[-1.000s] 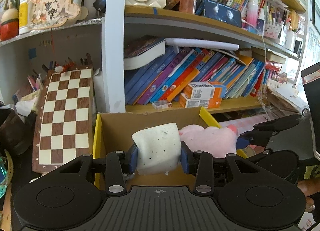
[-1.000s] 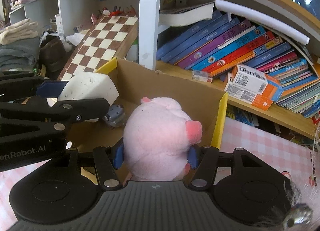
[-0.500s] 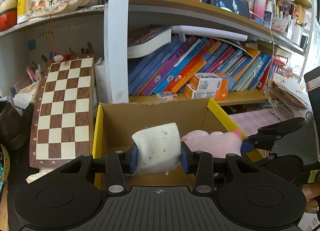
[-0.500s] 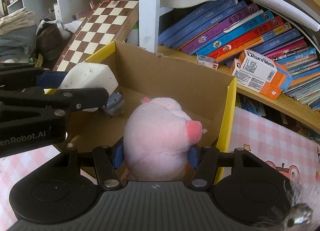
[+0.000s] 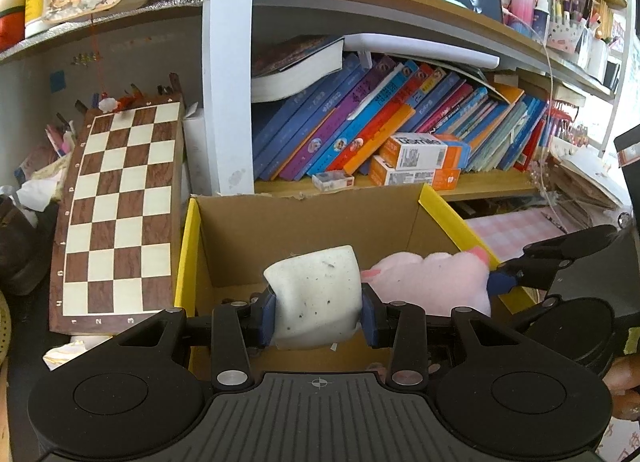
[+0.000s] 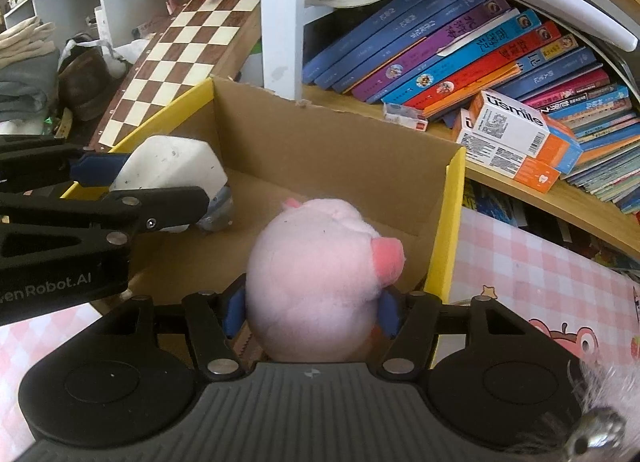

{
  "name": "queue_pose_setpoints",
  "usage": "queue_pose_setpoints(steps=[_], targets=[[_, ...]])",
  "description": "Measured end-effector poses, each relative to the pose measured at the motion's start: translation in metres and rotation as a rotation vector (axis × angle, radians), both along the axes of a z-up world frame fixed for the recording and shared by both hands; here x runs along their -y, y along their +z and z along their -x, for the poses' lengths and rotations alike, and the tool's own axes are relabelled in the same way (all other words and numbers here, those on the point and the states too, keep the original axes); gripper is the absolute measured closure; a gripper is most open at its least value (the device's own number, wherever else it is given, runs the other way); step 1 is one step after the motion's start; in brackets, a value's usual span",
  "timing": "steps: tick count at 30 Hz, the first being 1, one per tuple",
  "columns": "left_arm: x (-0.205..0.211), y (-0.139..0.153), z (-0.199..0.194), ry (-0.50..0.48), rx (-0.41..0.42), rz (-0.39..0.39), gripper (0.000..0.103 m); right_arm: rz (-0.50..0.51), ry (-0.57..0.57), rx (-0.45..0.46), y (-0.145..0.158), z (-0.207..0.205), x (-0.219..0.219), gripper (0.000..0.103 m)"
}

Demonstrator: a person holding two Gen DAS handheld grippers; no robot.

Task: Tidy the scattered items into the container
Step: 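Lower the pink plush pig with the right gripper while the left lowers the white block into the box, then open the right gripper to release the pig while the left gripper releases the white block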

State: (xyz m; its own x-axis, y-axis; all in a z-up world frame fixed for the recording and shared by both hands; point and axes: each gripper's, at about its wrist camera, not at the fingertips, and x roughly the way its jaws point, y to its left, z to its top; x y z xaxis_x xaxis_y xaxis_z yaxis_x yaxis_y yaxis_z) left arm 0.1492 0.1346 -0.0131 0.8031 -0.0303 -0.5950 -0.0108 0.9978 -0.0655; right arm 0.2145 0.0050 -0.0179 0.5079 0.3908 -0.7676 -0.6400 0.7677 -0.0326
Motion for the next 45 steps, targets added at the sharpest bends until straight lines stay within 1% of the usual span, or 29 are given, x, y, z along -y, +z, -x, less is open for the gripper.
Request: queue_pose_setpoints(steps=[7,17,24,29,32,34,35,37,42,45], targets=[[0.001,-0.003,-0.005,-0.009,-0.007,-0.004,0.064,-0.005,-0.004,0.006,0.001,-0.001,0.001,0.039],[0.0,-0.006,-0.006,-0.011,-0.02,-0.006,0.063,-0.015,-0.001,0.013,0.007,0.003,0.002,0.038],[-0.003,-0.002,-0.005,0.003,-0.009,-0.01,0.063,-0.021,-0.002,0.053,0.018,0.009,0.005,0.034],[-0.006,0.0,-0.003,0.011,-0.01,-0.019,0.063,-0.038,-0.024,0.068,0.024,0.01,0.011,0.035],[-0.006,-0.002,-0.002,0.007,-0.022,-0.022,0.063,-0.052,-0.038,0.075,0.028,0.01,0.014,0.039],[-0.005,-0.004,-0.002,0.003,-0.028,-0.024,0.063,-0.06,-0.047,0.077,0.029,0.01,0.016,0.043],[-0.004,-0.005,-0.002,0.0,-0.03,-0.025,0.063,-0.063,-0.05,0.077,0.03,0.01,0.017,0.043],[-0.003,-0.006,-0.002,-0.006,-0.033,-0.027,0.063,-0.068,-0.056,0.078,0.031,0.011,0.018,0.05],[0.0,-0.01,-0.003,-0.012,-0.048,-0.029,0.063,-0.072,-0.06,0.074,0.031,0.01,0.018,0.055],[0.0,-0.013,-0.004,-0.014,-0.06,-0.033,0.063,-0.072,-0.062,0.068,0.029,0.01,0.018,0.055]])
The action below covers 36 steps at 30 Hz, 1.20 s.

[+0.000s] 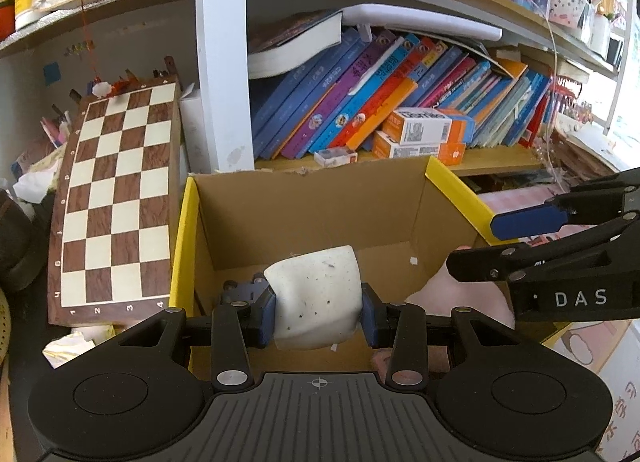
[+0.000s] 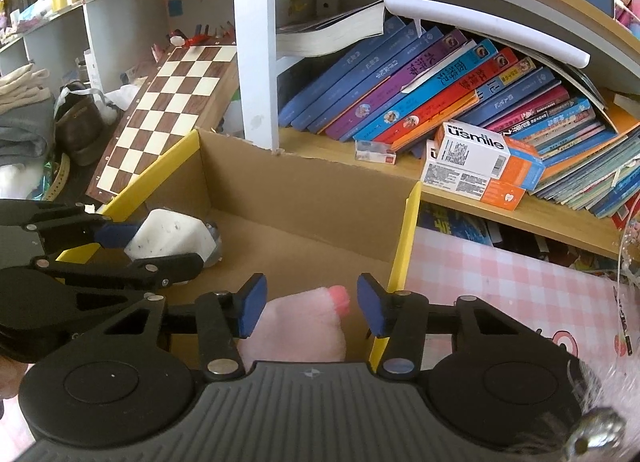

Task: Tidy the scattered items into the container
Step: 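Open the right gripper to release the pig while the left gripper releases the white block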

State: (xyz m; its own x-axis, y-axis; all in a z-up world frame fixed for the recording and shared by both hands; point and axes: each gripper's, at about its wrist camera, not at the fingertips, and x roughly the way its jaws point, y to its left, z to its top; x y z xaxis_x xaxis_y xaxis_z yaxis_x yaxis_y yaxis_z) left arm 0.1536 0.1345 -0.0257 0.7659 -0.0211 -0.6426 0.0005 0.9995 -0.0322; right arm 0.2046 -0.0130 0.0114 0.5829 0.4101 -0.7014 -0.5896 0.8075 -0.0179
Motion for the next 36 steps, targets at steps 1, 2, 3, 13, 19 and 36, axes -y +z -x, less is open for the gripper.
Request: queue_pose_setpoints(steps=[1,2,3,13,19,36], targets=[[0.0,-0.001,-0.001,-0.001,-0.006,-0.003,0.063,0.0,0.001,-0.002,-0.001,0.0,0.0,0.056],[0.001,-0.002,-0.001,-0.003,-0.011,-0.006,0.063,0.001,0.001,-0.004,-0.001,0.0,0.0,0.056],[0.001,-0.003,-0.002,-0.006,-0.016,-0.009,0.063,0.001,0.002,-0.005,-0.001,0.0,-0.001,0.057],[0.004,-0.011,-0.004,-0.024,-0.047,-0.021,0.063,0.001,-0.002,-0.012,-0.003,0.0,0.0,0.057],[0.005,-0.015,-0.004,-0.028,-0.064,-0.024,0.063,0.004,0.001,-0.02,-0.005,0.0,-0.001,0.057],[0.003,-0.018,-0.006,-0.027,-0.075,-0.022,0.063,0.007,0.006,-0.025,-0.006,-0.001,-0.003,0.057]])
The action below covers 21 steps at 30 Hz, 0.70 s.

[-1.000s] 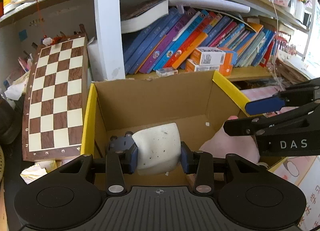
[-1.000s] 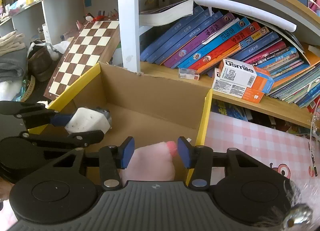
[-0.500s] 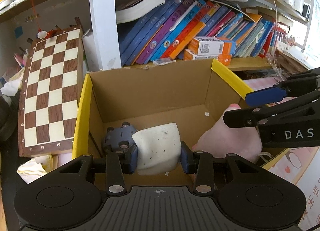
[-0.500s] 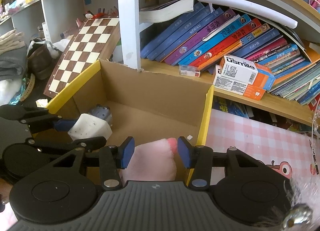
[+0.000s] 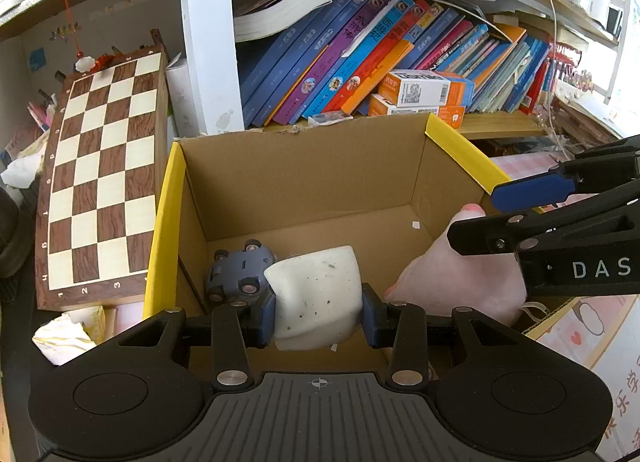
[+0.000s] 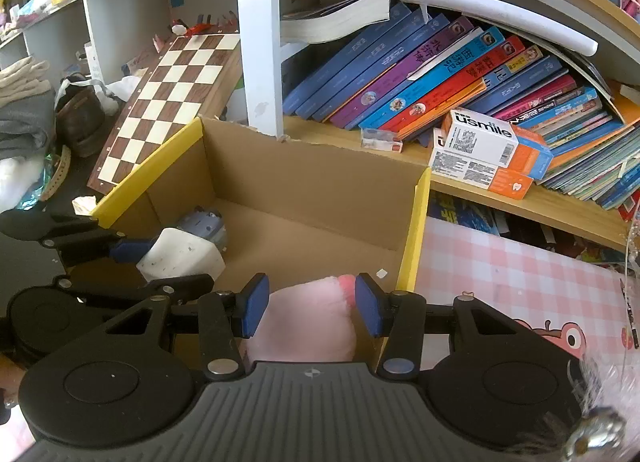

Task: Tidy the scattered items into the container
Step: 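Open the right gripper to release the pig while the left gripper releases the white block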

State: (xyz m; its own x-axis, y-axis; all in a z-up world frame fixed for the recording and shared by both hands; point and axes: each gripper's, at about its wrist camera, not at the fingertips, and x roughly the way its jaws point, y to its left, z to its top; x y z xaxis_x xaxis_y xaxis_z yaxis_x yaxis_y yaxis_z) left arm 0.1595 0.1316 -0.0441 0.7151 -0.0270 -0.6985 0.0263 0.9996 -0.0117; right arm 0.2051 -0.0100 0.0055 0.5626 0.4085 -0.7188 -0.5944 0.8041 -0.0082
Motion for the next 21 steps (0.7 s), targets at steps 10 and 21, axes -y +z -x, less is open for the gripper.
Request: queue_pose_setpoints(steps=[10,21], targets=[[-0.0032,-0.0007,0.0003,0.008,-0.006,0.017,0.059,-0.001,0.001,0.002,0.0003,0.0008,-0.0001,0.057],[-0.001,0.0027,0.0016,-0.008,0.0,0.027,0.044,-0.006,0.002,0.008,0.0034,0.0035,0.0006,0.057]])
